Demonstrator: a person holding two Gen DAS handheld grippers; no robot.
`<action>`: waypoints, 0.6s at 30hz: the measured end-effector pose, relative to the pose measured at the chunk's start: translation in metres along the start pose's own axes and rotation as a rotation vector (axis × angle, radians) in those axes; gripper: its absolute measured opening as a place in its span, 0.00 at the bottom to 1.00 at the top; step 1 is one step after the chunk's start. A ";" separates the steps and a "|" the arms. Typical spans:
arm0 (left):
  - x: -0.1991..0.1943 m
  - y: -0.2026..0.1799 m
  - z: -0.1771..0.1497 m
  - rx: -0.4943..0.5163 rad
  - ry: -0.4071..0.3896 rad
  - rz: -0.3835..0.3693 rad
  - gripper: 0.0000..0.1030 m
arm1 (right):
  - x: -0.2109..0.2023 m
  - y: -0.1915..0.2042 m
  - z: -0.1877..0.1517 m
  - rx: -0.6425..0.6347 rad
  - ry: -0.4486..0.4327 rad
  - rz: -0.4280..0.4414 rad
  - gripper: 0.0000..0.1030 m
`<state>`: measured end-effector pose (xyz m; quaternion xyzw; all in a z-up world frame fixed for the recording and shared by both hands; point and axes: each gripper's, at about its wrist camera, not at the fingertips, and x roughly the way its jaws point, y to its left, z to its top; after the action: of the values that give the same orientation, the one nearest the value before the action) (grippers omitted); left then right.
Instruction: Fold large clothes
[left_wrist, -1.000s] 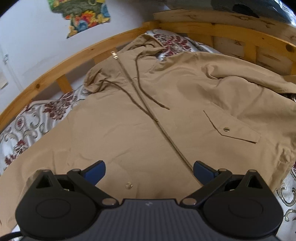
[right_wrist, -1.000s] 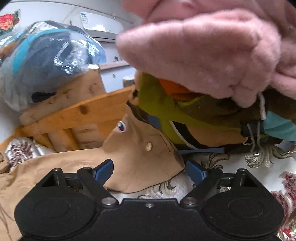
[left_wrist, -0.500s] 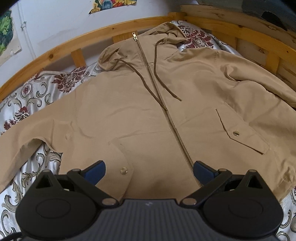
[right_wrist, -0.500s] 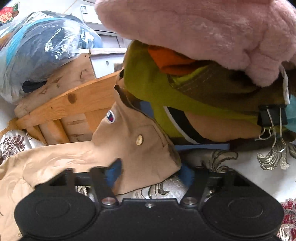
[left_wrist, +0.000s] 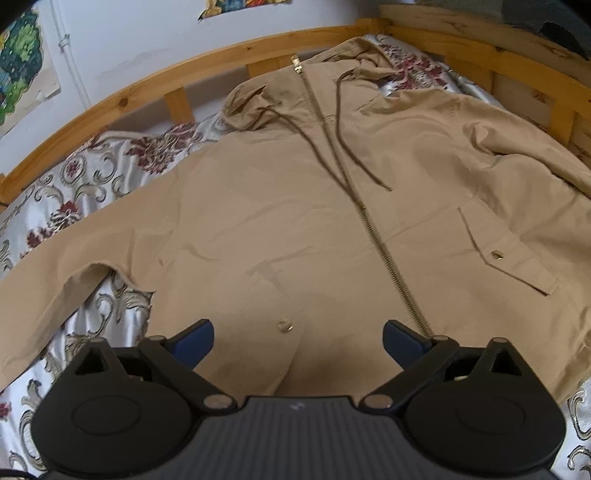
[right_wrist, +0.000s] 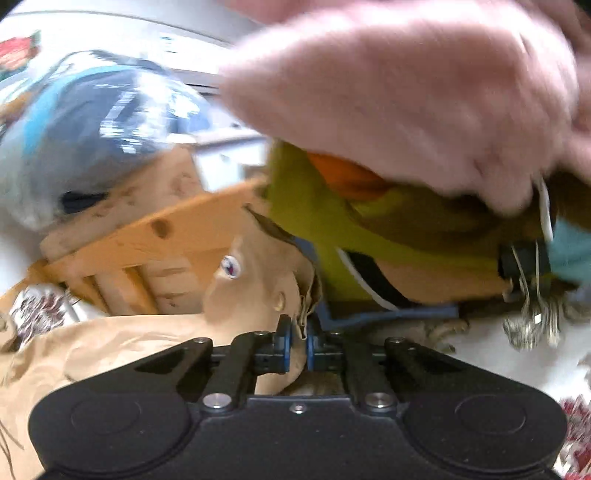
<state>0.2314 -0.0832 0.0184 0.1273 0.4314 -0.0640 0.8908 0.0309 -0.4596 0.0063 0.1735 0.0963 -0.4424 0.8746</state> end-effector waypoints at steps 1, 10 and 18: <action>-0.001 0.003 0.001 -0.002 0.003 -0.006 0.93 | -0.006 0.007 0.002 -0.036 -0.025 0.021 0.07; -0.021 0.040 0.005 0.003 -0.047 -0.049 0.92 | -0.045 0.086 0.062 -0.222 -0.186 0.365 0.06; -0.034 0.094 0.015 -0.110 -0.125 -0.140 0.92 | -0.077 0.191 0.110 -0.265 -0.245 0.747 0.06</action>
<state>0.2427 0.0028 0.0699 0.0434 0.3859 -0.1103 0.9149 0.1418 -0.3406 0.1744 0.0285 -0.0221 -0.0958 0.9948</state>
